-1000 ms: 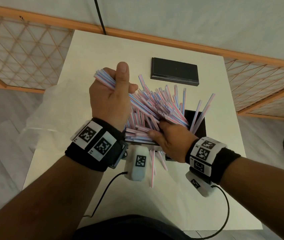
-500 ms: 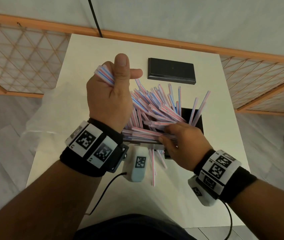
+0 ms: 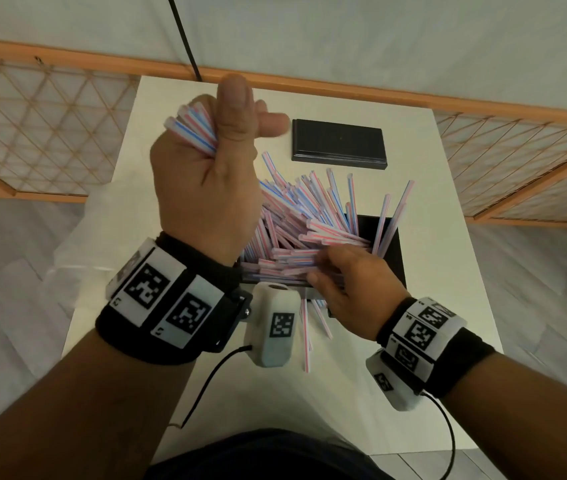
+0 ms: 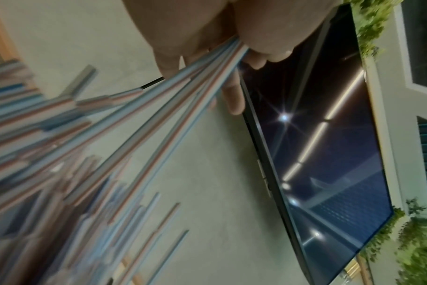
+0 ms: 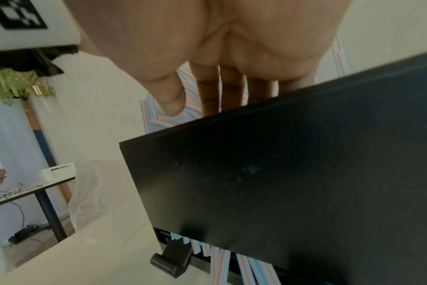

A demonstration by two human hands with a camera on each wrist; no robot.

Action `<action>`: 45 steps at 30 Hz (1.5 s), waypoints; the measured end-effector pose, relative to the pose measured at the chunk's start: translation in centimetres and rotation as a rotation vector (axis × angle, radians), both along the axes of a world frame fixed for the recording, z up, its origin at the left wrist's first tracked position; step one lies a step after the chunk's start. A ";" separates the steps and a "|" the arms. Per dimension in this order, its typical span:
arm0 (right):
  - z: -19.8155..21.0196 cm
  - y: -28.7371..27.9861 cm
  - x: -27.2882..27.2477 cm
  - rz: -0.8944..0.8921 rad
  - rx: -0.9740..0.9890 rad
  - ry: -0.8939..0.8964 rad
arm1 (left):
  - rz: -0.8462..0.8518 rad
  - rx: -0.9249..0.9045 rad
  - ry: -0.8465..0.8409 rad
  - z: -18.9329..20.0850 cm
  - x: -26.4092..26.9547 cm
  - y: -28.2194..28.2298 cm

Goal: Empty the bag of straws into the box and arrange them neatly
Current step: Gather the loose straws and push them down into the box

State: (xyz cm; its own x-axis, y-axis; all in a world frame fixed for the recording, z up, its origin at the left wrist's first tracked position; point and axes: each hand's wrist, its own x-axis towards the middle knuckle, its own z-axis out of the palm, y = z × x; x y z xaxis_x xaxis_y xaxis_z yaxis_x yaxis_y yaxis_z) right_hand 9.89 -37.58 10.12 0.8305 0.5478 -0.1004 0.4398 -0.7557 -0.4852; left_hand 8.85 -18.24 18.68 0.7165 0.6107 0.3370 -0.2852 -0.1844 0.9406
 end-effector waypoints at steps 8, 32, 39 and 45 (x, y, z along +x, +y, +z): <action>0.9 -0.3 0.7 -0.013 0.002 0.050 | -0.020 -0.376 -0.126 2.7 -0.2 -1.3; 2.3 -5.6 9.6 -0.490 -0.289 0.189 | -0.109 0.298 0.017 -5.7 -0.2 -4.3; 3.1 -3.4 10.2 -0.383 -0.317 0.067 | 0.043 0.576 -0.054 -5.4 -1.2 -0.8; 5.6 -1.8 7.9 -0.209 -0.264 -0.123 | 0.082 0.146 0.158 -7.4 -1.0 1.1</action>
State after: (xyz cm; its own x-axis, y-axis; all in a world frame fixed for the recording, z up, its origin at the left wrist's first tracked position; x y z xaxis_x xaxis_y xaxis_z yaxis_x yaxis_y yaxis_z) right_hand 17.79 -39.36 15.73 0.9367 0.3330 -0.1082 0.3051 -0.9279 -0.2141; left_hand 7.87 -17.16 11.33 0.7173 0.6225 0.3131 -0.1145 -0.3380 0.9342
